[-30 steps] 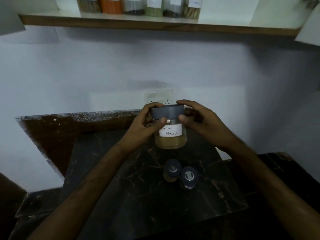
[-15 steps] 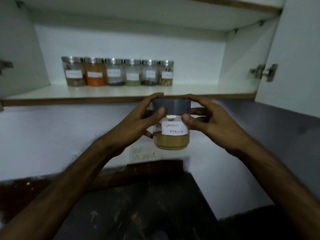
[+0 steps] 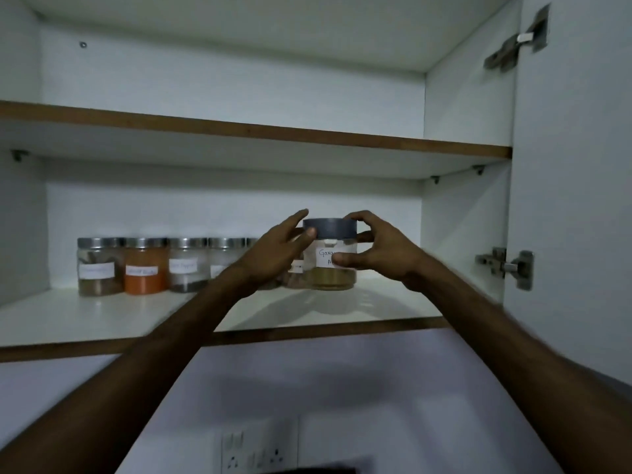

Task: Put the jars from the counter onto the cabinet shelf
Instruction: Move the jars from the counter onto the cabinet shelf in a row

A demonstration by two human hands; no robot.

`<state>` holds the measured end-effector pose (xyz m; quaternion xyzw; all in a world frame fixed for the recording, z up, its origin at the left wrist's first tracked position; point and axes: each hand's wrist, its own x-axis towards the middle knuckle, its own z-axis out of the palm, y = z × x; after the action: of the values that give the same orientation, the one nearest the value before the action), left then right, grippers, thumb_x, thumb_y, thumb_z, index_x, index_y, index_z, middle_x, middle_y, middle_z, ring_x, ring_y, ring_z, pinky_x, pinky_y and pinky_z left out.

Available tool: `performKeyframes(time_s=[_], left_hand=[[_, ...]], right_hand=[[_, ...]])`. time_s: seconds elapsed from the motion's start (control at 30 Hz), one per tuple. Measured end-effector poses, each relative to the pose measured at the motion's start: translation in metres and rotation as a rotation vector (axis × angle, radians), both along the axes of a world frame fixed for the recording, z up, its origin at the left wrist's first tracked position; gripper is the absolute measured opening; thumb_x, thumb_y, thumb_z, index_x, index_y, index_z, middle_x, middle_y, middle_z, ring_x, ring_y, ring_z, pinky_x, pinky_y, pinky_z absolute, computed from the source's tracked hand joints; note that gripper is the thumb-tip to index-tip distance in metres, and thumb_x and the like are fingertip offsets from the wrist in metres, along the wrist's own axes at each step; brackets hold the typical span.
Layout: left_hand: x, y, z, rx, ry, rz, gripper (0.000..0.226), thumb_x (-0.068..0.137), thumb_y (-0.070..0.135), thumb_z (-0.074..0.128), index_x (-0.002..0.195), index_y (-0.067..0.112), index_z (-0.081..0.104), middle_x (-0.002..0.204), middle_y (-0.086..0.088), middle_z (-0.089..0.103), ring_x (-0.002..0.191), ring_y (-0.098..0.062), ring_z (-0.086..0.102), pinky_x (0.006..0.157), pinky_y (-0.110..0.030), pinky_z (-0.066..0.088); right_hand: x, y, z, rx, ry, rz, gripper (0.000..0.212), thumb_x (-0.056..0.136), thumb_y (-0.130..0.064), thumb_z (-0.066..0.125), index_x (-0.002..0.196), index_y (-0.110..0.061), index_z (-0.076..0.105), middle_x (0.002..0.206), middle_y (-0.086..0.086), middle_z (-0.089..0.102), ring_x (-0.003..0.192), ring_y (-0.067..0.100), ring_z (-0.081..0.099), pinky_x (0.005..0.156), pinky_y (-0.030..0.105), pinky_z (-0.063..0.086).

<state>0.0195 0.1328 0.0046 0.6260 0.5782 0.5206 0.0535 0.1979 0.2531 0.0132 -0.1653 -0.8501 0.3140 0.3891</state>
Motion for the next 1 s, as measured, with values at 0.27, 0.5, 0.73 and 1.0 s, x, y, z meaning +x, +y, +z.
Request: performKeyframes(time_s=[0.27, 0.5, 0.73, 1.0], left_hand=[[-0.061, 0.066, 0.001, -0.148, 0.738, 0.544, 0.065, 0.096, 0.027, 0.054, 0.152, 0.023, 0.023, 0.154, -0.003, 0.037, 0.135, -0.025, 0.045, 0.103, -0.041, 0.041], [-0.075, 0.102, -0.010, -0.277, 1.011, 0.660, 0.070, 0.094, 0.027, 0.055, 0.153, 0.017, 0.020, 0.154, -0.008, 0.036, 0.126, -0.034, 0.050, 0.097, -0.042, 0.045], [-0.074, 0.107, -0.017, -0.283, 1.055, 0.653, 0.072, 0.095, 0.024, 0.055, 0.154, 0.012, 0.016, 0.161, -0.007, 0.022, 0.141, -0.028, 0.033, 0.112, -0.037, 0.029], [-0.056, 0.072, -0.026, -0.185, 0.976, 0.577, 0.072, 0.096, 0.027, 0.051, 0.155, 0.014, 0.012, 0.162, -0.005, 0.013, 0.147, -0.025, 0.021, 0.117, -0.039, 0.022]], right_hand=[[-0.065, 0.117, -0.023, 0.033, -0.186, -0.150, 0.074, 0.070, -0.016, 0.088, 0.129, -0.015, 0.044, 0.132, 0.012, 0.057, 0.112, 0.025, 0.057, 0.092, 0.036, 0.054], [-0.097, 0.156, -0.030, 0.241, -0.212, -0.200, 0.070, 0.071, -0.024, 0.088, 0.125, -0.006, 0.047, 0.125, 0.014, 0.061, 0.109, 0.028, 0.060, 0.089, 0.036, 0.052], [-0.101, 0.162, -0.031, 0.273, -0.240, -0.214, 0.071, 0.074, -0.029, 0.085, 0.128, -0.008, 0.044, 0.127, 0.012, 0.060, 0.111, 0.029, 0.060, 0.088, 0.034, 0.050], [-0.073, 0.133, -0.039, 0.194, -0.192, -0.295, 0.091, 0.075, -0.027, 0.084, 0.147, -0.010, 0.030, 0.141, 0.016, 0.052, 0.125, 0.030, 0.053, 0.089, 0.028, 0.041]])
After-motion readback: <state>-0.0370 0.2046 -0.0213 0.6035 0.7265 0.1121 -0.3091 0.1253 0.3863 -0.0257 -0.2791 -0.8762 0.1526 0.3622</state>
